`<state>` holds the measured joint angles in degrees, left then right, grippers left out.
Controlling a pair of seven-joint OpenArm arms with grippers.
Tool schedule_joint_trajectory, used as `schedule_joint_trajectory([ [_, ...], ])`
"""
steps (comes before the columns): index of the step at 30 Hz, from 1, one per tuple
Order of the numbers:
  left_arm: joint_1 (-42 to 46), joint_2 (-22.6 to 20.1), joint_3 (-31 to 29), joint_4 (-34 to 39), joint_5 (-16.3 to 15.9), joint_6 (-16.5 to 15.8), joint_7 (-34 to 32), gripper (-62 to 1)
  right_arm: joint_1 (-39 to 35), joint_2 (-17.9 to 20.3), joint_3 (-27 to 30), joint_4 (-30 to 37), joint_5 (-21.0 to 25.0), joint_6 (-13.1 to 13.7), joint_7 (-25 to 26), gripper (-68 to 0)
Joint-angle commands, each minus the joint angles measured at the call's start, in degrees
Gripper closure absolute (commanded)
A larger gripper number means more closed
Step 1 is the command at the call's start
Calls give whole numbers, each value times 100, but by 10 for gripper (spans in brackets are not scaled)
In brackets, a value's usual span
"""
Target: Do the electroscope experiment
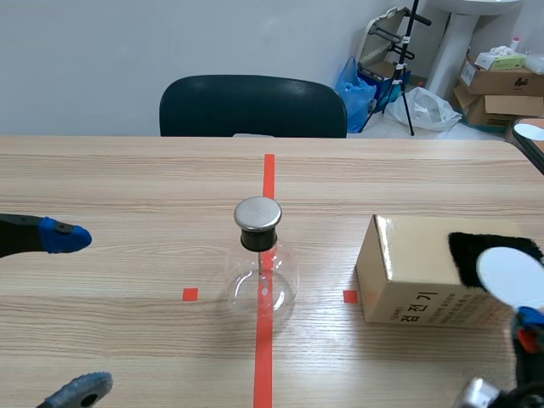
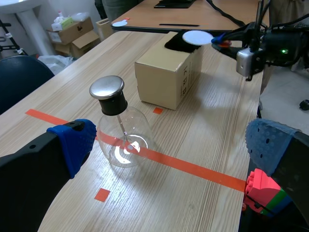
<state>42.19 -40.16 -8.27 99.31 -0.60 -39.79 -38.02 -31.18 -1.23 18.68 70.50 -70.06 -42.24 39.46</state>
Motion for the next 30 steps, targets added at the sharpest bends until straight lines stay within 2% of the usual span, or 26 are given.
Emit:
schedule_joint_trajectory([
  [1, -15, 26, 26, 15, -61, -9, -94, -623, -72, -13, -94, 31, 72, -262, -343, -9],
  [3, -15, 26, 26, 15, -59, -9, -94, -623, -146, -39, -96, 31, 92, -262, -1069, -9],
  [4, -15, 26, 26, 15, -59, -9, -94, -623, -155, -37, -96, 31, 81, -262, -1193, -9],
  [5, -15, 26, 26, 15, -59, -9, -94, -623, -151, -35, -96, 31, 48, -262, -1080, -9],
  [8, -15, 26, 26, 15, -42, -9, -94, -623, -85, -37, -136, 31, -20, -262, -197, -9],
  [9, -15, 26, 26, 15, -42, -9, -94, -623, -87, -42, -153, 31, -11, -262, -234, -9],
  [12, -15, 26, 26, 15, -42, -9, -94, -623, -177, -101, -114, 31, 24, -262, -1290, -9],
  [13, -15, 26, 26, 15, -42, -9, -94, -623, -188, -98, -85, 31, 15, -262, -1338, -9],
  [14, -15, 26, 26, 15, -42, -9, -94, -623, -184, -85, -66, 31, -28, -262, -1084, -9],
  [16, -15, 26, 26, 15, -42, -9, -96, -623, -133, -83, -74, 31, -37, -262, -240, -9],
  [17, -15, 26, 26, 15, -42, -9, -96, -623, -133, -87, -74, 31, -13, -262, -188, -9],
  [18, -15, 26, 26, 15, -42, -9, -96, -623, -144, -94, -74, 31, 42, -262, -448, -9],
  [20, -15, 26, 26, 15, -42, -9, -96, -623, -219, -105, -72, 31, 90, -262, -1272, -9],
  [21, -15, 26, 26, 15, -42, -9, -96, -623, -219, -101, -63, 31, 50, -262, -1281, -9],
  [24, -15, 26, 26, 15, -42, -9, -96, -623, -116, -103, -90, 31, -63, -262, -146, -9],
  [25, -15, 26, 26, 15, -42, -9, -96, -623, -116, -114, -109, 31, -20, -262, -236, -9],
  [28, -17, 24, 26, 15, -42, -9, -96, -623, -160, -170, -96, 35, -22, -262, -1510, -9],
  [29, -17, 26, 26, 15, -42, -9, -96, -623, -168, -164, -96, 35, -61, -262, -1429, -9],
  [30, -17, 26, 26, 15, -42, -9, -96, -623, -155, -164, -96, 35, -142, -262, -1005, -9],
])
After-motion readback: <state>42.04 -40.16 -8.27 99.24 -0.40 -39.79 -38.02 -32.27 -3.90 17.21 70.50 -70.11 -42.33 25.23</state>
